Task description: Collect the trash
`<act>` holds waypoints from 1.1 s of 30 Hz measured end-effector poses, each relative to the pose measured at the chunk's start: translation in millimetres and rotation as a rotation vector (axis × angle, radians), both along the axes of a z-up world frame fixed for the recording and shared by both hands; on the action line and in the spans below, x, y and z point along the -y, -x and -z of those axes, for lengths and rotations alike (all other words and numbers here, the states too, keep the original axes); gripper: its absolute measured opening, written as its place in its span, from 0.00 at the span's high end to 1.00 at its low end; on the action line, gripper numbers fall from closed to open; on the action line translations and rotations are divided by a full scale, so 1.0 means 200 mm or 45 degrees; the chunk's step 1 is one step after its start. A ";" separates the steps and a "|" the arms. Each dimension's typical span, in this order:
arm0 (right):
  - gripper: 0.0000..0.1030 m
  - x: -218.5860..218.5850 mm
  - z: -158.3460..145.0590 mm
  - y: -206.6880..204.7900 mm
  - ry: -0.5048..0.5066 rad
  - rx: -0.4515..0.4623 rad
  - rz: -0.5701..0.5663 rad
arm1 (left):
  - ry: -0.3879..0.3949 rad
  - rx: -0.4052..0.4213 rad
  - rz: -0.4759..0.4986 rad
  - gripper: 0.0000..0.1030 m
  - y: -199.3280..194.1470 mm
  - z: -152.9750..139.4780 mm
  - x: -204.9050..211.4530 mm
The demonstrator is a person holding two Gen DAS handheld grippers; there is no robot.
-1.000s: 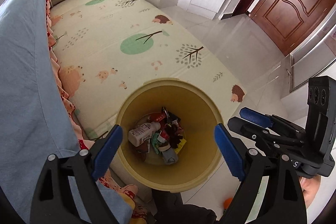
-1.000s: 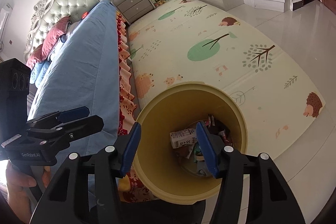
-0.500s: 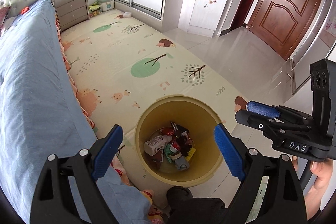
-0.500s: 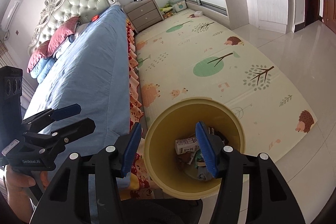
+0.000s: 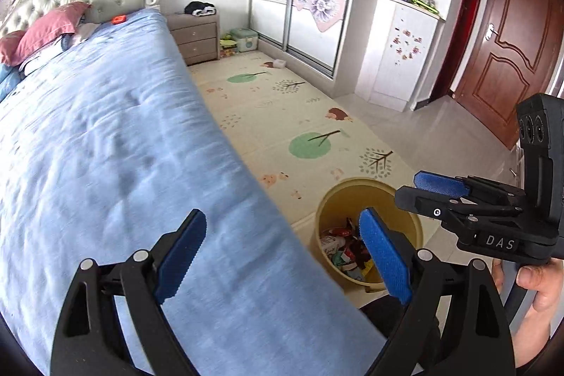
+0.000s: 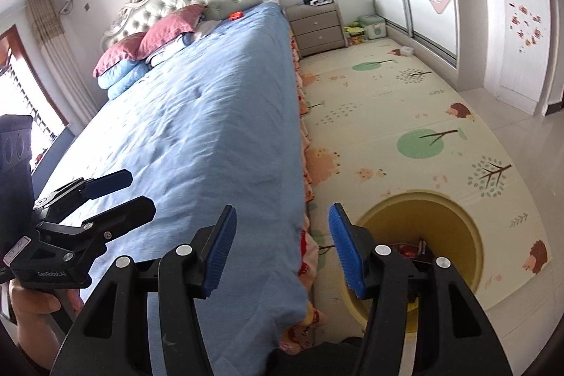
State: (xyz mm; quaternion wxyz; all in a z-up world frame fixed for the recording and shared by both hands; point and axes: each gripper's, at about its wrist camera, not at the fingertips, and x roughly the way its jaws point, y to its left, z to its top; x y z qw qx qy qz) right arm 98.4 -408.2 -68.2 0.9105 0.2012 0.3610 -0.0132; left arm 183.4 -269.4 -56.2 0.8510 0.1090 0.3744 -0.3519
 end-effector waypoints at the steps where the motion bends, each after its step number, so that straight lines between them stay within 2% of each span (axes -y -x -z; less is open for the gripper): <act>1: 0.47 -0.07 -0.01 -0.03 0.005 0.009 -0.031 | 0.003 0.013 -0.030 0.14 -0.01 -0.01 -0.07; 5: 0.43 -0.32 -0.07 -0.15 0.026 0.038 -0.135 | 0.021 0.085 -0.171 0.13 -0.05 -0.06 -0.35; 13: 0.43 -0.76 -0.13 -0.33 0.070 0.074 -0.305 | 0.076 0.143 -0.395 0.12 -0.09 -0.10 -0.82; 16: 0.42 -0.90 -0.13 -0.35 0.094 0.097 -0.329 | 0.069 0.182 -0.454 0.12 -0.08 -0.10 -0.92; 21: 0.37 -1.06 -0.12 -0.38 0.115 0.133 -0.348 | 0.095 0.251 -0.555 0.06 -0.07 -0.10 -1.09; 25: 0.28 -1.16 -0.13 -0.41 0.149 0.153 -0.370 | 0.108 0.263 -0.606 0.04 -0.07 -0.10 -1.18; 28: 0.18 -1.20 -0.14 -0.42 0.170 0.182 -0.358 | 0.125 0.258 -0.638 0.04 -0.08 -0.09 -1.23; 33: 0.15 -1.22 -0.15 -0.43 0.203 0.209 -0.339 | 0.152 0.267 -0.694 0.04 -0.09 -0.07 -1.31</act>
